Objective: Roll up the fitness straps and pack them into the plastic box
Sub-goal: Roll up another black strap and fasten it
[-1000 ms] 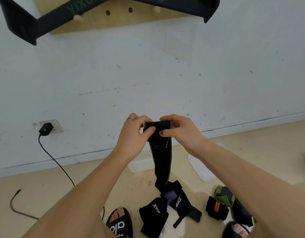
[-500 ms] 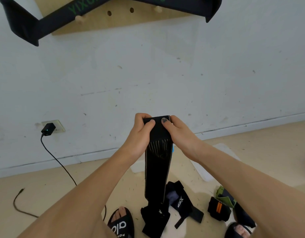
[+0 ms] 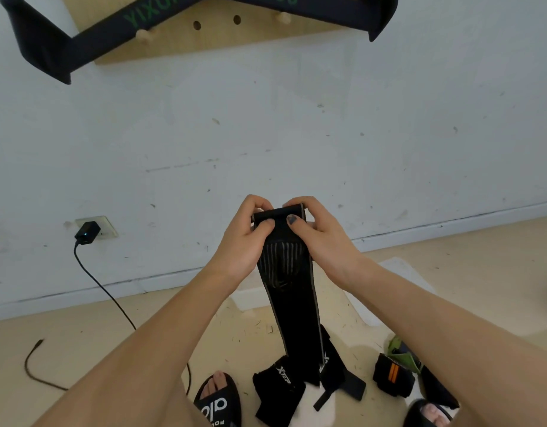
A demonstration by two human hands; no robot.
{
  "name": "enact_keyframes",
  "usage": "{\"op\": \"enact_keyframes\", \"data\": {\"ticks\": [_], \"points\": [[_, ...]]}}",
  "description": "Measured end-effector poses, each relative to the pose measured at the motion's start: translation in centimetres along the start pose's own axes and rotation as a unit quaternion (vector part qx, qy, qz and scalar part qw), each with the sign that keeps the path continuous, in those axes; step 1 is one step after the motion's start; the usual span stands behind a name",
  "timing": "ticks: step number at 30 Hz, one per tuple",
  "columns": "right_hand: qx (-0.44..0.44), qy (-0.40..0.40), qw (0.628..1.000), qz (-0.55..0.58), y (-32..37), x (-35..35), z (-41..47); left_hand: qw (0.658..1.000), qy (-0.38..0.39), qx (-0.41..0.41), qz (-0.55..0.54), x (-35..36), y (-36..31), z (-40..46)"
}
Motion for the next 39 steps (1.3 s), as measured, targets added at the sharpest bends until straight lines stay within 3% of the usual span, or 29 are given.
{"op": "enact_keyframes", "data": {"ticks": [10, 17, 25, 29, 33, 39], "points": [[0.067, 0.045, 0.994, 0.078, 0.3, -0.6, 0.2, 1.000, -0.007, -0.004, -0.026, -0.1, -0.1, 0.0], [0.044, 0.004, 0.996, 0.072, 0.2, -0.5, 0.3, 0.998, 0.015, -0.006, -0.065, 0.3, -0.2, -0.1], [0.008, -0.006, 0.997, 0.079, -0.2, -0.8, 0.4, 0.987, 0.076, -0.068, -0.126, 0.6, -0.2, -0.2], [-0.006, 0.001, 0.999, 0.048, -0.2, -1.0, 0.6, 0.992, 0.040, -0.073, -0.100, 0.5, 0.1, 0.2], [0.052, 0.019, 0.997, 0.047, 0.1, -1.8, 0.7, 0.996, 0.030, -0.059, -0.059, 0.2, 0.4, 0.6], [-0.002, 0.047, 0.999, -0.020, 0.2, -2.4, 0.5, 0.994, 0.095, -0.046, 0.029, -0.8, 0.2, 0.5]]}}
Point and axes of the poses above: each hand's wrist, its own z-axis towards the middle knuckle, its own x-axis out of the palm, y = z × x, the point moved 1 cm from there along z, towards the middle knuckle, and after that the axes turned 13 degrees about -x, right-handed, at the moved point
